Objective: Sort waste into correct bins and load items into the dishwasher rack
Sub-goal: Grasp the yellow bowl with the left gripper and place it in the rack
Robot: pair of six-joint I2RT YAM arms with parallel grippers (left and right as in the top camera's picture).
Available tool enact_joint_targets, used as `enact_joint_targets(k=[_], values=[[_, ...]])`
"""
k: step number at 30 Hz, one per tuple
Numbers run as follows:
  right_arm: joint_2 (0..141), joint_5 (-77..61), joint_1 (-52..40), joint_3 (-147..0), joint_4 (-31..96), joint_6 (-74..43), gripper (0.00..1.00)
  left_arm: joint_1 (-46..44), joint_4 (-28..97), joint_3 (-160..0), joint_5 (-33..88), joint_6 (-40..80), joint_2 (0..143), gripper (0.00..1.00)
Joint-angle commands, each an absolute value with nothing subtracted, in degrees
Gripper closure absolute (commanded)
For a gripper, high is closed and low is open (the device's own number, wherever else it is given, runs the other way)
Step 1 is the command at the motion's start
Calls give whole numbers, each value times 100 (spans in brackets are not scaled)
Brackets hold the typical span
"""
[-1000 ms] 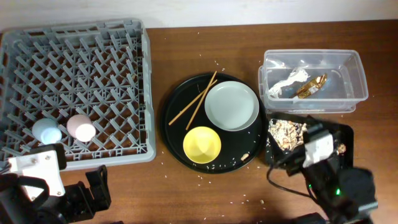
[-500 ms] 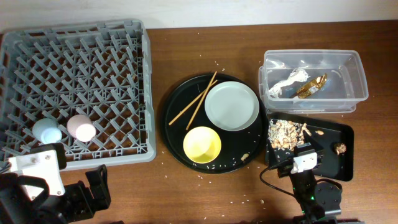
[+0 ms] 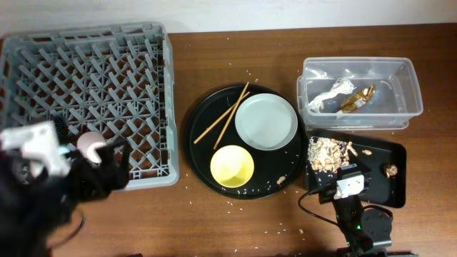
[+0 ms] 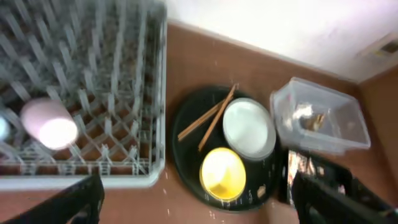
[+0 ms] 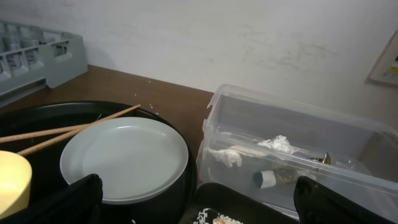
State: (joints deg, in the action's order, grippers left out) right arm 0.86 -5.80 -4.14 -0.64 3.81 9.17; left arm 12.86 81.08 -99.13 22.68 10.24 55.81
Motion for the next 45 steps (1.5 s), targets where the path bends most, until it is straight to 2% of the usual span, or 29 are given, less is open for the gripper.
enact_joint_targets(k=[1,3,5,7,10,11,12,14,15,16,17,19,21,23,24,25,26,29,31,35,40,41,43,45], values=[[51,-532,-373,-32,403,899,2,-311,8868,-9824,1533,880,7666,27],[51,-532,-373,-32,405,899,2,-1452,8899,-9673,862,1164,8698,39],[51,-532,-373,-32,403,899,2,-2274,8291,-9223,701,1662,9443,40],[51,-530,-373,-32,403,902,2,-2724,7373,-8536,718,1905,9876,39],[51,-532,-373,-32,405,899,1,-2775,6003,-7262,749,1953,10106,40],[51,-532,-373,-32,405,899,2,-2775,5581,-6969,744,1951,10141,47],[51,-532,-373,-32,403,899,2,-2775,5105,-6626,744,1999,10186,59],[51,-532,-373,-32,403,902,1,-2775,4453,-6080,749,2040,10254,59],[51,-532,-373,-32,403,899,2,-2775,4346,-5964,764,2038,10265,72],[51,-532,-373,-32,405,899,2,-2773,4340,-6031,766,2038,10263,98],[51,-532,-373,-32,403,902,1,-2773,4425,-6224,790,2143,10263,100],[51,-532,-373,-32,403,902,2,-2724,5269,-7194,703,2185,10202,100],[51,-532,-373,-32,403,899,1,-2676,6034,-8152,93,2182,10149,100],[51,-532,-373,-32,403,902,2,-2661,6997,-9164,-2171,2252,10149,100],[51,-530,-373,-32,405,899,2,-2536,7446,-9325,-4388,2825,10149,100],[51,-532,-373,-32,405,902,2,-2445,7459,-9271,-5264,2891,10156,100],[51,-532,-373,-32,403,902,2,-2268,7343,-9192,-5815,2891,10169,100],[51,-530,-373,-32,403,902,2,-1603,7070,-9131,-6449,2912,10490,100],[51,-530,-373,-32,405,899,2,-1234,6558,-9131,-6407,2910,10772,100],[51,-530,-373,-32,403,899,2,-1225,6410,-9131,-6392,2910,11577,100],[51,-532,-373,-32,403,899,2,-1942,6934,-9133,-5767,2915,11773,99],[51,-532,-373,-32,405,899,2,-1975,7015,-9133,-5662,2912,11773,95],[51,-532,-373,-32,403,899,1,-1984,7290,-9139,-5120,2912,11771,68],[51,-532,-373,-32,405,899,2,-1984,7557,-9258,-4456,2917,11762,68]])
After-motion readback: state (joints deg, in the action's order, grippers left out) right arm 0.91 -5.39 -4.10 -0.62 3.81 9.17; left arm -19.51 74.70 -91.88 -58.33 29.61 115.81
